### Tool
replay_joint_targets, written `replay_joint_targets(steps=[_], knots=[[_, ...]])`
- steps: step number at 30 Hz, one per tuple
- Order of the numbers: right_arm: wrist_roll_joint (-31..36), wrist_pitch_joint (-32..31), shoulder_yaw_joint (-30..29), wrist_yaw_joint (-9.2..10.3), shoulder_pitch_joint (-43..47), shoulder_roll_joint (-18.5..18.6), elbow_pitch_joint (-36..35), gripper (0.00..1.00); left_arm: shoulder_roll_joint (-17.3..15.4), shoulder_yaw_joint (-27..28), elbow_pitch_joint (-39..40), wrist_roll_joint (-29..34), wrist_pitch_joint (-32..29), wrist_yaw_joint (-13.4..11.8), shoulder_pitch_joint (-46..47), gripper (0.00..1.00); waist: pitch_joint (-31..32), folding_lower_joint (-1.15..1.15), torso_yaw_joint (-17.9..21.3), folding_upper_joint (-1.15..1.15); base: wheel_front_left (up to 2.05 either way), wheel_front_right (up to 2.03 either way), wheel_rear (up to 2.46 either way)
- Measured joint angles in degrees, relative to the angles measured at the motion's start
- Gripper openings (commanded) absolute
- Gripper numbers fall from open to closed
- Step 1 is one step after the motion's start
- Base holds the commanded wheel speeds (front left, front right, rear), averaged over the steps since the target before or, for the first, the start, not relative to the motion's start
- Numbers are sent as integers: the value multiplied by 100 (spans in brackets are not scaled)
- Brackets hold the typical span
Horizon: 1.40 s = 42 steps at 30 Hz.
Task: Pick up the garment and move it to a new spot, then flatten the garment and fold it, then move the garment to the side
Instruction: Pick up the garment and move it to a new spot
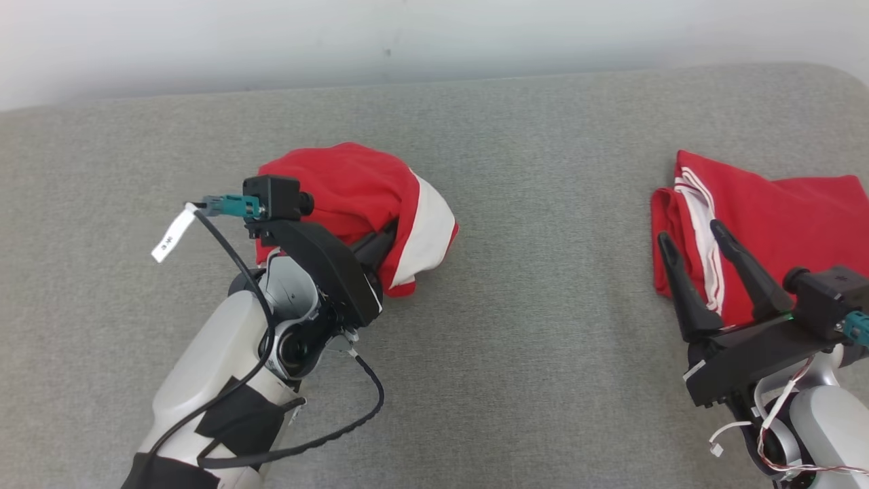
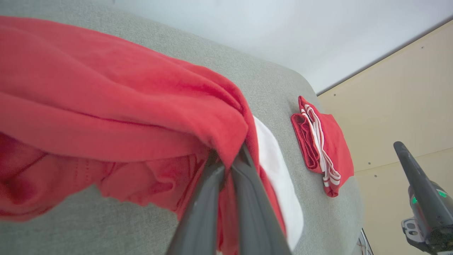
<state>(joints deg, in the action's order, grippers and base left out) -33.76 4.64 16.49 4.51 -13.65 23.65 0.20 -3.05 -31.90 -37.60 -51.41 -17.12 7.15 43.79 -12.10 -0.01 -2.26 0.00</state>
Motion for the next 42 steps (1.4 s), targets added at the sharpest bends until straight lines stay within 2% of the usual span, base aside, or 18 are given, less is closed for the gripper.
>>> replay_joint_targets(steps=[5,8,18,29,30,31,42], knots=[[0,48,38,-47,-21,-30,68,100,22,-229,-104,-5,62,0,-19,0,-9,0,113,0,0,0,0],[0,96,21,-47,-2,-27,118,100,69,-641,-119,-7,83,0,-207,0,-39,0,178,0,0,0,0],[0,194,41,-79,25,-51,325,100,76,-1485,-155,-115,204,0,-658,0,43,0,151,0,0,0,0],[0,226,89,-149,25,-79,447,100,63,-2477,479,-688,450,0,-878,0,200,0,35,0,0,0,0],[0,226,108,-151,24,-81,459,100,63,-2516,456,-688,467,0,-892,36,214,1,21,0,0,0,0],[0,227,113,-151,27,-85,458,100,58,-2559,434,-689,510,0,-899,100,226,1,10,0,0,0,0],[-38,268,101,-219,41,-73,699,100,60,-2548,291,-759,1136,0,-886,100,393,1,-222,0,0,0,0]])
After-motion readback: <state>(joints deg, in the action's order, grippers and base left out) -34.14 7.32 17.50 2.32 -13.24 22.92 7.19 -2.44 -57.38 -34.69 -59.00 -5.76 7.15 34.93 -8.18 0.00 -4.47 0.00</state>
